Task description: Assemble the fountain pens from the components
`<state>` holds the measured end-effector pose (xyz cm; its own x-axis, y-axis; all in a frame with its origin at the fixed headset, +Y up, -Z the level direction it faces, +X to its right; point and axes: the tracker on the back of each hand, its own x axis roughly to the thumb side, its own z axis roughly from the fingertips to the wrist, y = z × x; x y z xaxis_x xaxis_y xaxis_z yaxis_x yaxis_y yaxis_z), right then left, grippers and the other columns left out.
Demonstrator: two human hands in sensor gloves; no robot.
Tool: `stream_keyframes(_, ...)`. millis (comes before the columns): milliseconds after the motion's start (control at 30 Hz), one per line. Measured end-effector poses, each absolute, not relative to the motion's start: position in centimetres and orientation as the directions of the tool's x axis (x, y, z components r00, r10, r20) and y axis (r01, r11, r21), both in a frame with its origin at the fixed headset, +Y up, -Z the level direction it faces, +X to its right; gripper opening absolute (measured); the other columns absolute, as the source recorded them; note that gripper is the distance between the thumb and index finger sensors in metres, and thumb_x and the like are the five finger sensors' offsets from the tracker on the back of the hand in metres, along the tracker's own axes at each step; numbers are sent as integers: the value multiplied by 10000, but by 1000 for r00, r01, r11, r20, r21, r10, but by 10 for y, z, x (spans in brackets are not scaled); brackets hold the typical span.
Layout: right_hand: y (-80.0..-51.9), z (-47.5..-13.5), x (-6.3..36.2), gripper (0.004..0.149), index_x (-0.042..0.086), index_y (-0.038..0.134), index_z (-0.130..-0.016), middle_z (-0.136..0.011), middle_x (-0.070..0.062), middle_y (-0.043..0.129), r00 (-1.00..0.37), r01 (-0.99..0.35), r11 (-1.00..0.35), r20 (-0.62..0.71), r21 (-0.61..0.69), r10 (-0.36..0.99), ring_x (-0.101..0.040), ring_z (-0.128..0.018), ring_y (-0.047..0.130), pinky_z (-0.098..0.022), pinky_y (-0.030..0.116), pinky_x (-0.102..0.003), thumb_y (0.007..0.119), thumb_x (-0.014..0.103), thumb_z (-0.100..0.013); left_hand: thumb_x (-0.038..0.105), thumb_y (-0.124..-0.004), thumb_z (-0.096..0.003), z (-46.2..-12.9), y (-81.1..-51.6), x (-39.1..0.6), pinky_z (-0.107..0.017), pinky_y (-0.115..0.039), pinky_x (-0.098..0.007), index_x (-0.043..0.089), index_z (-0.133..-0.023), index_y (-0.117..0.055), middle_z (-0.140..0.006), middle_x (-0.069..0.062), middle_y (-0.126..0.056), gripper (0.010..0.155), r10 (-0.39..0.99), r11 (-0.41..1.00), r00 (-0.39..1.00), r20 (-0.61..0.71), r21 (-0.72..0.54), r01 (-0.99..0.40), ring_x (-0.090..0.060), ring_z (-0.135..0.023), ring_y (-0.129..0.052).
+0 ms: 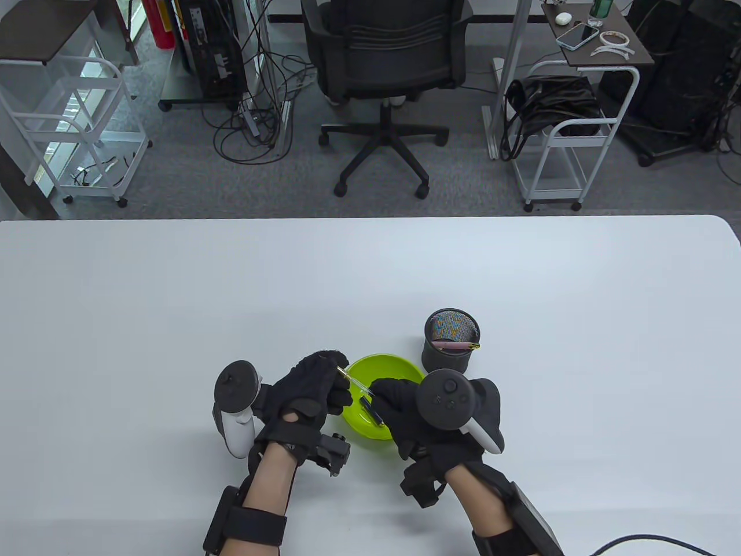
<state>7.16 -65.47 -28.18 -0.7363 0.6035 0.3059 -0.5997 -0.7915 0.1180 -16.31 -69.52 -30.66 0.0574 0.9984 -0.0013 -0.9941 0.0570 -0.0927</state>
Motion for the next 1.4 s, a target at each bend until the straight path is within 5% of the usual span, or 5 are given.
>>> stream_keyframes(500, -659, -282, 72, 460, 140, 852, -830, -567, -68, 957, -736, -610, -786, 294, 102, 610, -152, -220, 1017, -65, 854, -332, 773, 379, -445, 391, -649, -547, -309, -707, -160, -395, -832, -455, 110, -906, -732, -718, -80, -905, 464, 995, -83, -73, -67, -152, -985, -216, -512, -978)
stream_keyframes(900, -662, -284, 71, 454, 92, 893, -760, -389, -22, 988, -638, -706, -686, 261, 176, 724, -122, -92, 1008, 4, 851, -334, 772, 394, -444, 416, -670, -546, -306, -704, -157, -393, -841, -448, 121, -885, -746, -696, -60, -912, 456, 998, -53, -48, -38, -163, -985, -202, -501, -985)
stream_keyframes(1400, -667, -287, 71, 469, 135, 877, -797, -482, -30, 995, -672, -679, -713, 243, 176, 700, -164, -163, 1013, -42, 851, -347, 792, 432, -444, 420, -729, -533, -308, -699, -163, -380, -838, -465, 112, -855, -786, -663, -74, -927, 449, 998, 67, 67, 3, -113, -991, -216, -476, -991)
